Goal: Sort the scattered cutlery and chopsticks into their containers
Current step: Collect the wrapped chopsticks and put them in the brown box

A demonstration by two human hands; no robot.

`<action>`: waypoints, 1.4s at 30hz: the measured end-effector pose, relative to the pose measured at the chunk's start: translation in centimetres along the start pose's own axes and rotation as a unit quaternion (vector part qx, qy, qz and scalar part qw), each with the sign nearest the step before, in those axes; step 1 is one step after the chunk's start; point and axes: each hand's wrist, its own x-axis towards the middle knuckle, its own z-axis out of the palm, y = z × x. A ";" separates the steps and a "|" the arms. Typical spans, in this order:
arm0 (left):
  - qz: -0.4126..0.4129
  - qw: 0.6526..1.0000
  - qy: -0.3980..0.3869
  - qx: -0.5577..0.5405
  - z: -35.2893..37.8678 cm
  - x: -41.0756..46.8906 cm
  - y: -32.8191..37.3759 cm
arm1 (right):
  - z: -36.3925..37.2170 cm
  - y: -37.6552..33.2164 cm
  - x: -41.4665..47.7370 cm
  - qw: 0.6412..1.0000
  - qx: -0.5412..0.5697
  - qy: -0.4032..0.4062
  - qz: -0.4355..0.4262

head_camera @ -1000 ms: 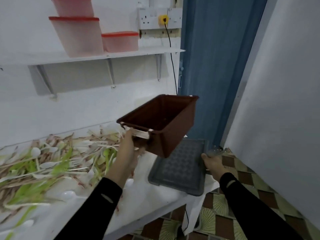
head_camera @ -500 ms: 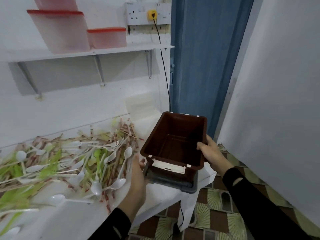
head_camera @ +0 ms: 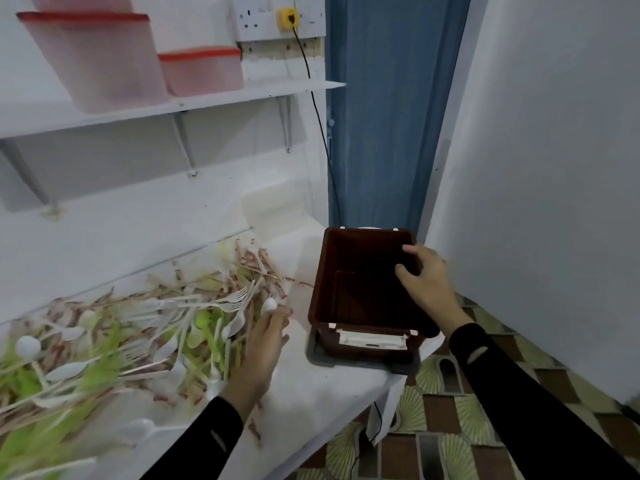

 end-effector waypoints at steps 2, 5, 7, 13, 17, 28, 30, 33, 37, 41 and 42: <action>0.020 0.997 0.008 0.074 -2.8 1.0 0.0 | 1.7 -3.2 -1.2 0.999 -0.003 -0.001 -0.050; 0.096 0.969 0.015 0.225 -6.4 1.6 0.0 | 5.4 -7.6 -3.5 0.992 0.036 -0.036 -0.118; 0.135 0.945 -0.004 0.297 -9.0 1.8 -1.0 | 8.2 -10.0 -5.2 0.983 0.051 -0.056 -0.169; 0.208 0.820 -0.090 0.526 -14.3 3.4 -6.3 | 16.0 -12.1 -9.2 0.965 0.065 -0.150 -0.205; 0.196 0.831 -0.072 0.516 -17.0 4.0 -6.2 | 18.9 -10.1 -10.7 0.977 0.042 -0.179 -0.109; 0.160 0.889 0.051 0.426 -19.6 8.1 -0.2 | 23.8 -12.1 -4.5 0.983 -0.058 -0.170 -0.038; 0.168 0.905 0.029 0.391 -19.4 9.6 1.1 | 25.1 -12.9 -2.3 0.981 -0.088 -0.173 -0.016; 0.182 0.911 0.004 0.371 -18.2 13.0 2.4 | 27.2 -13.2 0.6 0.977 -0.116 -0.176 0.022; 0.186 0.892 -0.011 0.412 -15.1 17.0 3.2 | 29.8 -12.5 3.3 0.969 -0.146 -0.197 0.039; 0.136 0.835 -0.007 0.534 -12.7 18.9 2.8 | 31.8 -11.5 5.7 0.961 -0.183 -0.197 0.061; 0.119 0.825 -0.010 0.553 -12.4 19.4 2.5 | 32.0 -11.3 6.1 0.957 -0.195 -0.202 0.069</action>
